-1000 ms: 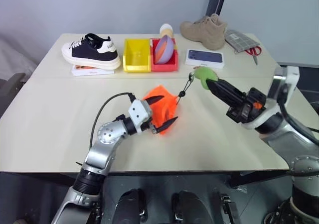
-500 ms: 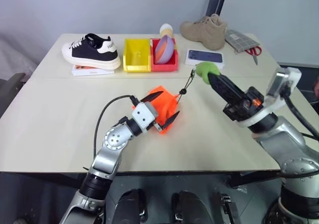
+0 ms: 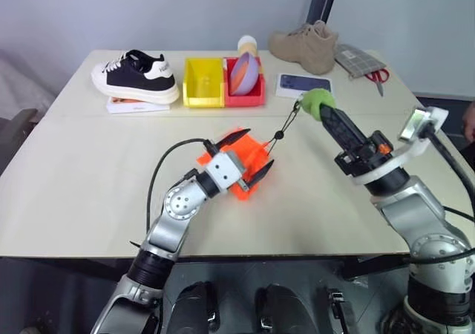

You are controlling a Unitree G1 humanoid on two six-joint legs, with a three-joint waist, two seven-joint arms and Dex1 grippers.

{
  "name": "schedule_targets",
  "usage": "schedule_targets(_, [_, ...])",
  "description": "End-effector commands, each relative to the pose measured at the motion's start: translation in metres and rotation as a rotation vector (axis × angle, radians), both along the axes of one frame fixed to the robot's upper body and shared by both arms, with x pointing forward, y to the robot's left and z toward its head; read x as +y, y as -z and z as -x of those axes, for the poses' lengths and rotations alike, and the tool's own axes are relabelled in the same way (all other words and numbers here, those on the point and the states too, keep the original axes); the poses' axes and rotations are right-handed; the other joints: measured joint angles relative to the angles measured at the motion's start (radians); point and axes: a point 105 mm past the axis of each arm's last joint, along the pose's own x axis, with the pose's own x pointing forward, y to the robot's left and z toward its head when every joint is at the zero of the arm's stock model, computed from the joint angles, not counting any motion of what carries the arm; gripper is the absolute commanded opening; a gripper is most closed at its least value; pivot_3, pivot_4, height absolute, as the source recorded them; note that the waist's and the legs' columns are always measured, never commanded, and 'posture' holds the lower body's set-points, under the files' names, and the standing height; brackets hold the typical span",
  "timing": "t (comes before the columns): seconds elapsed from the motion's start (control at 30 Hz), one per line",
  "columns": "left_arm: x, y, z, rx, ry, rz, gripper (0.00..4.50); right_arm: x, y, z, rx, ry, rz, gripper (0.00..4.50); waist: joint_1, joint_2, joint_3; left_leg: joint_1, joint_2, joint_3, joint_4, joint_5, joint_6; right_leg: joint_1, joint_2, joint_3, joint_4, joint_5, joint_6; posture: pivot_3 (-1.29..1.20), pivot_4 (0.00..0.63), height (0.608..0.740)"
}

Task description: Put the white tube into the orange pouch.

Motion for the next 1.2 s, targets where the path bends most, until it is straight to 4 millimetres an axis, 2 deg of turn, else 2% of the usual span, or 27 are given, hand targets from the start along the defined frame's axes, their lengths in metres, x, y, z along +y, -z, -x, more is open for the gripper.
schedule_targets(0.03, [0.000, -0.012, 0.000, 0.026, 0.024, 0.079, 4.46, -0.011, -0.004, -0.001, -0.013, 0.056, -0.035, 0.00, 0.000, 0.000, 0.000, 0.000, 0.000, 0.000, 0.000, 0.000, 0.000, 0.000, 0.000, 0.000, 0.000, 0.000, 0.000, 0.00, 0.150, 0.740])
schedule_targets(0.37, [0.015, -0.009, -0.005, 0.102, 0.028, 0.117, 4.46, -0.036, 0.023, -0.019, 0.101, 0.217, -0.009, 0.00, 0.000, 0.000, 0.000, 0.000, 0.000, 0.000, 0.000, 0.000, 0.000, 0.000, 0.000, 0.000, 0.000, 0.000, 0.000, 0.00, 0.150, 0.740])
schedule_targets(0.5, [0.018, -0.009, -0.011, 0.320, 0.121, 0.247, 4.46, -0.036, 0.024, -0.018, 0.095, 0.222, -0.002, 0.00, -0.001, 0.000, 0.000, 0.000, 0.000, 0.000, 0.000, 0.000, 0.000, 0.000, 0.000, 0.000, 0.000, 0.000, 0.001, 0.00, 0.150, 0.740])
schedule_targets(0.7, [0.019, -0.015, -0.021, 0.560, 0.330, 0.310, 4.46, -0.033, 0.024, -0.016, 0.073, 0.205, 0.025, 0.00, 0.000, 0.000, 0.000, 0.000, 0.000, 0.000, 0.001, 0.000, 0.000, 0.001, 0.001, 0.000, 0.000, 0.000, 0.001, 0.00, 0.150, 0.740])
schedule_targets(0.87, [0.011, -0.028, -0.028, 0.691, 0.521, 0.302, 4.46, -0.031, 0.023, -0.015, 0.059, 0.191, 0.048, 0.00, 0.000, 0.000, 0.000, 0.000, 0.000, 0.000, 0.001, 0.000, 0.000, 0.001, 0.003, -0.001, 0.000, 0.001, 0.002, 0.00, 0.150, 0.740])
schedule_targets(1.07, [-0.011, -0.026, -0.041, 0.735, 0.633, 0.148, 4.46, -0.022, 0.020, -0.009, 0.028, 0.150, 0.076, 0.00, -0.001, 0.000, 0.000, 0.000, 0.000, 0.000, 0.001, 0.000, 0.000, 0.001, 0.004, -0.001, 0.000, 0.001, 0.002, 0.00, 0.150, 0.740])
schedule_targets(1.2, [-0.025, -0.024, -0.042, 0.737, 0.699, 0.082, 4.46, -0.011, 0.022, 0.000, 0.014, 0.109, 0.121, 0.00, -0.001, 0.000, 0.000, 0.000, -0.001, 0.000, 0.001, 0.000, 0.000, 0.001, 0.002, -0.001, 0.000, 0.001, 0.002, 0.00, 0.150, 0.740])
